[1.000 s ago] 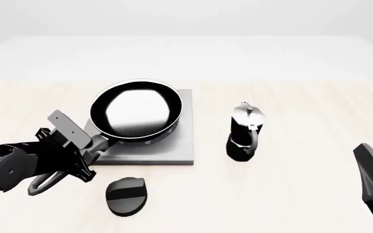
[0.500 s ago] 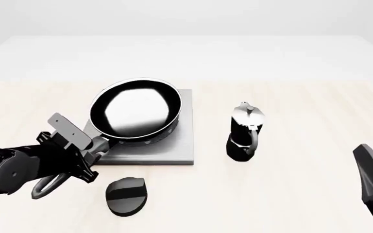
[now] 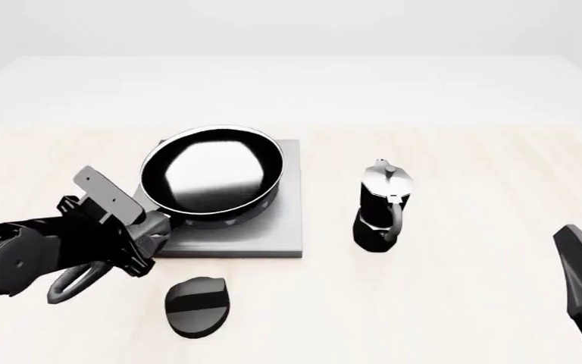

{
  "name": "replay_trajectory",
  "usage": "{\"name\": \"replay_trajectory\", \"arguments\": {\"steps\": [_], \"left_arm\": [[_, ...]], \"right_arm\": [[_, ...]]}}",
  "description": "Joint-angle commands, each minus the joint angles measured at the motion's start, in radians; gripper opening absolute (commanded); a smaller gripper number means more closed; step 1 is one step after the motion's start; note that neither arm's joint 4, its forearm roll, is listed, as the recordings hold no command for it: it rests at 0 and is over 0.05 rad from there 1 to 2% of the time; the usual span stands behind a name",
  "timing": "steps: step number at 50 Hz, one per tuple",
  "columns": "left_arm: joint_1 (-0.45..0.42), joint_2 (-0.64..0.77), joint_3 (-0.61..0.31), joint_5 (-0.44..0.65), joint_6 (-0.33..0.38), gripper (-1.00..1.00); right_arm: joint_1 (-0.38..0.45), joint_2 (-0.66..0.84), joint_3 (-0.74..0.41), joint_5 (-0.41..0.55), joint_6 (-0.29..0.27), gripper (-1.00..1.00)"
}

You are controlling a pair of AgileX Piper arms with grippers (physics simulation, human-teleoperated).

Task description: Turn on the stove and put the frying pan on it.

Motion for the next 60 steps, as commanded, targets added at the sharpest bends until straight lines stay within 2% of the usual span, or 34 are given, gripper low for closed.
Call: {"name": "replay_trajectory", "arguments": {"steps": [1,20,29,40,45,50,52,53,56,58,60], "left_arm": [[-0.008,-0.074,-0.045,0.075,-0.009,1.0],[-0.06,-0.309,-0.154,0.305,-0.042,1.0],[-0.076,-0.42,-0.208,0.387,-0.095,1.0],[-0.073,-0.574,-0.227,0.464,-0.168,1.0],[-0.065,-0.654,-0.2,0.492,-0.161,1.0],[-0.073,-0.739,-0.205,0.531,-0.19,1.0],[-0.064,-0.773,-0.217,0.541,-0.228,1.0],[-0.069,-0.798,-0.206,0.553,-0.214,1.0],[-0.067,-0.862,-0.203,0.579,-0.244,1.0],[-0.068,-0.913,-0.21,0.602,-0.288,1.0],[-0.065,-0.952,-0.202,0.626,-0.279,1.0]], "right_arm": [[-0.004,-0.005,-0.006,0.007,0.0,1.0],[0.002,-0.004,-0.031,0.017,0.0,1.0],[0.004,-0.005,-0.045,0.022,0.001,1.0],[0.015,-0.005,-0.065,0.033,0.002,1.0],[0.017,-0.006,-0.101,0.052,0.005,1.0],[0.019,-0.007,-0.145,0.074,0.008,1.0],[0.024,-0.007,-0.16,0.081,0.01,1.0],[0.025,-0.007,-0.17,0.085,0.009,1.0],[0.031,-0.007,-0.196,0.099,0.01,1.0],[0.033,-0.007,-0.209,0.105,0.01,1.0],[0.037,-0.007,-0.217,0.109,0.008,1.0]]}}
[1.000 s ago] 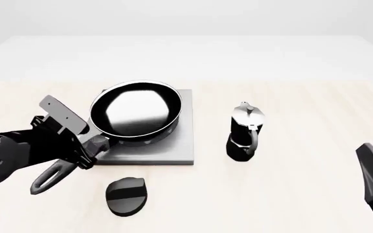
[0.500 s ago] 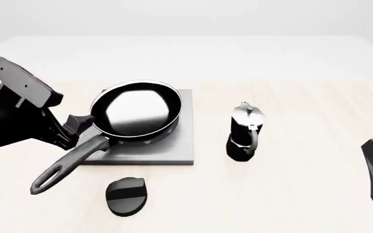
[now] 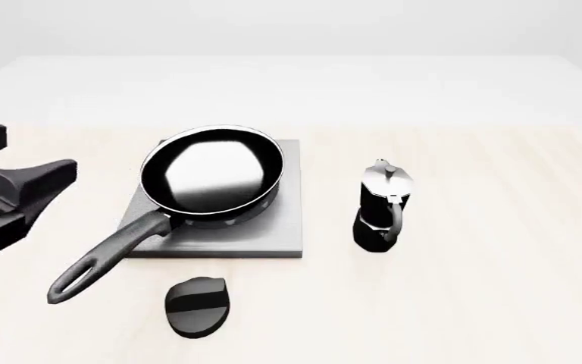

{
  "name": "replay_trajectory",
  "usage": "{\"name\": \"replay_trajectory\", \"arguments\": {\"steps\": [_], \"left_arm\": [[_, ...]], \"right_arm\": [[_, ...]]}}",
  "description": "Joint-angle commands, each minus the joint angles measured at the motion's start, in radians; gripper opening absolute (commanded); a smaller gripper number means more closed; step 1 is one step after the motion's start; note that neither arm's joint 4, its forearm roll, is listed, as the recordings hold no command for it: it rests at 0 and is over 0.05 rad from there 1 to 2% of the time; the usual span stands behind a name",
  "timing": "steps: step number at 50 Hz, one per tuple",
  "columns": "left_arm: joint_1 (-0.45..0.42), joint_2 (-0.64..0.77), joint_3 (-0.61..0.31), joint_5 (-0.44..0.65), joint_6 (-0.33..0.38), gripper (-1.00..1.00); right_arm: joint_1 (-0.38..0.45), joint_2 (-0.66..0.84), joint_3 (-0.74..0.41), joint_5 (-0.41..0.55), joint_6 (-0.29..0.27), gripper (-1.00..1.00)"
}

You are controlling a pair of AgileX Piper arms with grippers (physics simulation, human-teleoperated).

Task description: Turn on the stove and put the frying pan on it.

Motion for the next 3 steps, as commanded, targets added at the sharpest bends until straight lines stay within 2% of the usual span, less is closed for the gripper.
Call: {"name": "replay_trajectory", "arguments": {"steps": [1,3], "left_arm": [[0.003,-0.203,0.004,0.095,-0.068,1.0],[-0.029,-0.251,0.005,0.141,-0.113,1.0]], "right_arm": [[0.014,-0.001,-0.068,0.033,0.0,1.0],[0.016,-0.001,-0.078,0.039,0.001,1.0]]}}
